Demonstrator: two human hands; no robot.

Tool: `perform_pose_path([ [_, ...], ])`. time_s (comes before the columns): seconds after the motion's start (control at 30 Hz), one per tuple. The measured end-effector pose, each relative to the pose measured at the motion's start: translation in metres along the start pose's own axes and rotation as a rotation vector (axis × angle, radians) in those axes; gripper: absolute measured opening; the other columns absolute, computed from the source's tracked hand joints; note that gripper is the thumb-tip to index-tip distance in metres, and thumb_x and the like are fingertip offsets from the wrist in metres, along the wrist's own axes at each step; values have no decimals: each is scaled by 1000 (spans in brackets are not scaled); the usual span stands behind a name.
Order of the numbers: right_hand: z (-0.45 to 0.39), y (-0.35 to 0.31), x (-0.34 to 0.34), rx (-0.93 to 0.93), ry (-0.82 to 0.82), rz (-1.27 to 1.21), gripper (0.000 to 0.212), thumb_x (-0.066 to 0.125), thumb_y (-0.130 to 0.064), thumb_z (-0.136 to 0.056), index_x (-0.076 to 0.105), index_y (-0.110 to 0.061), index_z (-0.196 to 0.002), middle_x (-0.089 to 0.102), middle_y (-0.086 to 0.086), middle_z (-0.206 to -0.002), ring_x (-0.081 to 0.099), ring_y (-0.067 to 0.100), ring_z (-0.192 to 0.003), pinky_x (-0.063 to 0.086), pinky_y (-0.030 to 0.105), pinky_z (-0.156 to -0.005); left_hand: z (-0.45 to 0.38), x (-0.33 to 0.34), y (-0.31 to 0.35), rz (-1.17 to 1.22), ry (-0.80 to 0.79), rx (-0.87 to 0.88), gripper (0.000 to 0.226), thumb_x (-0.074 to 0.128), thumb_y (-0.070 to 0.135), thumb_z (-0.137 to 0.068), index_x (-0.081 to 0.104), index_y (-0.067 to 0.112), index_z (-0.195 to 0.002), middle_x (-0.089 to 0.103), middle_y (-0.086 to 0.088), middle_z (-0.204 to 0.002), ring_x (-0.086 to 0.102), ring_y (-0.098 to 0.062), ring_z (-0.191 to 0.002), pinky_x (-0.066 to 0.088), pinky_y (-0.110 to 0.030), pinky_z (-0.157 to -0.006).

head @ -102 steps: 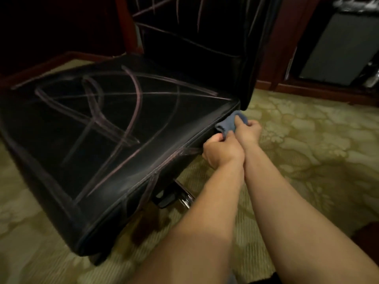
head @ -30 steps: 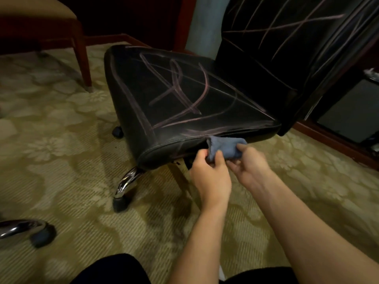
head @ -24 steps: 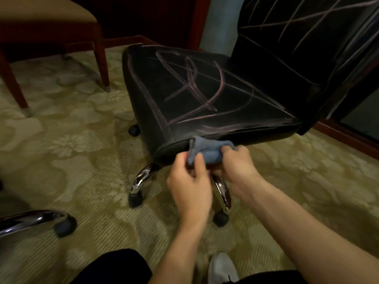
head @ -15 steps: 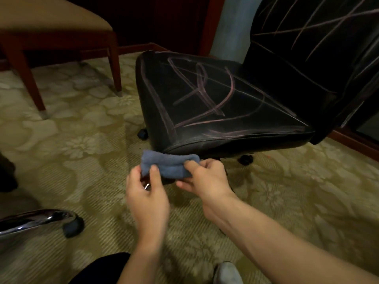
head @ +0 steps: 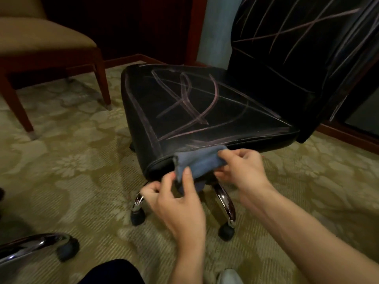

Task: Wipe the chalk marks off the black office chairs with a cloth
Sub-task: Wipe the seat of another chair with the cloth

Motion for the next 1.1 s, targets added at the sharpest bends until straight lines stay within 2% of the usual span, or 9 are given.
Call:
perform_pose_path([
  [0.1, -16, -9, -24, -64, 120, -58, 11, 63, -13, -95, 57, -11, -86, 70, 15, -95, 72, 26, -87, 58, 31, -62, 19, 33, 17, 116, -164, -119, 22, 72, 32, -88, 65, 22, -69, 50, 8, -56, 41, -6, -50, 37, -27, -54],
  [0.2, -29, -6, -26, -73, 158, -81, 10, 63, -14, -95, 57, -9, -88, 70, 17, -99, 72, 26, -88, 57, 30, -62, 20, 50, 14, 178, -183, -206, 26, 70, 30, -90, 64, 18, -68, 45, 9, -45, 38, -8, -44, 41, -34, -51],
  [0.37, -25, -2, 9, -27, 107, -86, 14, 67, -15, -91, 57, -6, -96, 68, 17, -100, 72, 24, -84, 59, 29, -59, -16, 14, 13, 106, -115, -40, 30, 68, 38, -88, 62, 17, -67, 43, 10, -51, 41, -11, -51, 40, -35, -54],
  [0.5, -13, 2, 48, -93, 59, 76, 16, 73, -19, -85, 58, -14, -87, 69, 12, -91, 72, 25, -78, 62, 37, -63, -53, -23, -5, 23, 12, 120, 25, 67, 45, -84, 68, 20, -85, 52, 3, -100, 59, -26, -96, 50, -38, -85],
  [0.57, -8, 4, 63, -180, 42, 198, 18, 74, -27, -82, 58, -19, -84, 70, 8, -88, 72, 25, -76, 62, 44, -69, -65, -27, -16, 53, -29, -4, 14, 72, 33, -88, 65, 21, -89, 51, 4, -115, 57, -16, -108, 45, -20, -93],
  [0.63, -5, 2, 74, -279, -9, 343, 17, 72, -33, -83, 58, -23, -83, 70, 3, -83, 72, 21, -74, 62, 42, -69, -71, -29, -24, 44, -50, -84, 7, 69, 25, -92, 66, 20, -94, 55, 4, -121, 56, -11, -113, 36, -3, -87],
  [0.8, -4, -3, 78, -375, -44, 427, 18, 70, -36, -83, 58, -23, -79, 70, 3, -77, 71, 21, -69, 62, 40, -64, -84, -34, -25, -5, -45, -48, 19, 68, 23, -94, 71, 10, -106, 61, -5, -118, 58, -11, -104, 33, 5, -73],
  [0.97, -3, -4, 70, -412, -34, 439, 18, 68, -35, -83, 56, -23, -78, 70, 3, -77, 71, 21, -66, 62, 42, -63, -75, -35, -20, -33, -63, -25, 12, 69, 24, -92, 71, 15, -100, 62, -2, -116, 60, -16, -107, 36, 0, -81],
  [1.1, 1, -5, 55, -399, -12, 490, 19, 68, -37, -78, 55, -24, -75, 69, 2, -73, 70, 23, -68, 60, 45, -65, -56, -38, -12, -56, -91, 78, 6, 69, 27, -92, 63, 25, -90, 65, -1, -104, 64, -23, -98, 50, -35, -88],
])
Point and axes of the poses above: each hand's wrist, its own z-axis away from the middle knuckle, its own x-axis out of the palm, y = z × x, the point moved 5 cm from there along -z, towards the middle knuckle
